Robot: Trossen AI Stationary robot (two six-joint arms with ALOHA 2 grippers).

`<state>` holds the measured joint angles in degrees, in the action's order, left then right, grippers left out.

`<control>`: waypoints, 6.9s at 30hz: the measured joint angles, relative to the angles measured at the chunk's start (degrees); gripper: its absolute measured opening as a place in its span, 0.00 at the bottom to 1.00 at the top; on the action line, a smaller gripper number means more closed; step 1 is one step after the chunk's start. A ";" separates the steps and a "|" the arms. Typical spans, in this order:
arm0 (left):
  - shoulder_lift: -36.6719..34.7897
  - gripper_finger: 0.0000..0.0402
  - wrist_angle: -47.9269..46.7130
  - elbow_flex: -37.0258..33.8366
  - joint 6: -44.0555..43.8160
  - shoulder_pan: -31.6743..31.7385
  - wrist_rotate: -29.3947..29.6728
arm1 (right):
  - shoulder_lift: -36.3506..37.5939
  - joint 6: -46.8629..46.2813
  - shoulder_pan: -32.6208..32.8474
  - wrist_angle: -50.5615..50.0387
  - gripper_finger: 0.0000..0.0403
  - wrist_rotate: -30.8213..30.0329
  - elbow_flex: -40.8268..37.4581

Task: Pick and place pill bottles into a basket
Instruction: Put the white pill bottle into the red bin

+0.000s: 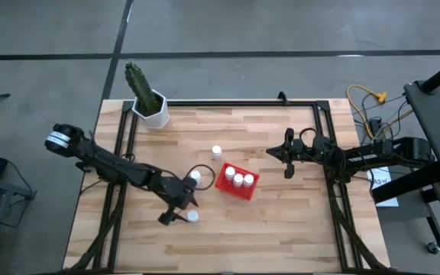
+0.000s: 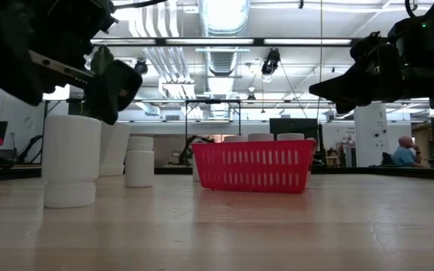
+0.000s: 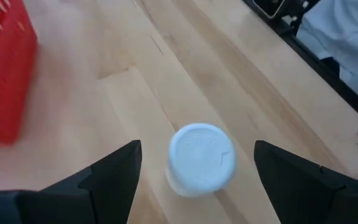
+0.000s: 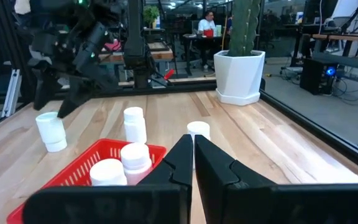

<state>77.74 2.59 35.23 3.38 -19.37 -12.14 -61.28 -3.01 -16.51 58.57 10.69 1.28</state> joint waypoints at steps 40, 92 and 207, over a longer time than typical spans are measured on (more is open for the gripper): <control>6.23 0.73 -0.73 2.31 -0.22 -1.36 0.70 | 0.00 0.17 0.00 -0.02 0.02 0.01 0.00; 6.66 0.73 -25.16 18.67 0.19 -1.34 2.62 | 0.00 1.51 0.00 -0.02 0.02 0.38 0.00; 12.63 0.44 -35.00 26.05 0.22 -1.67 5.86 | -0.02 1.92 0.02 -1.13 0.02 1.45 0.00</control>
<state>90.37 -32.41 61.28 3.60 -21.04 -6.28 -61.30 -1.08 -16.49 57.44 12.14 1.28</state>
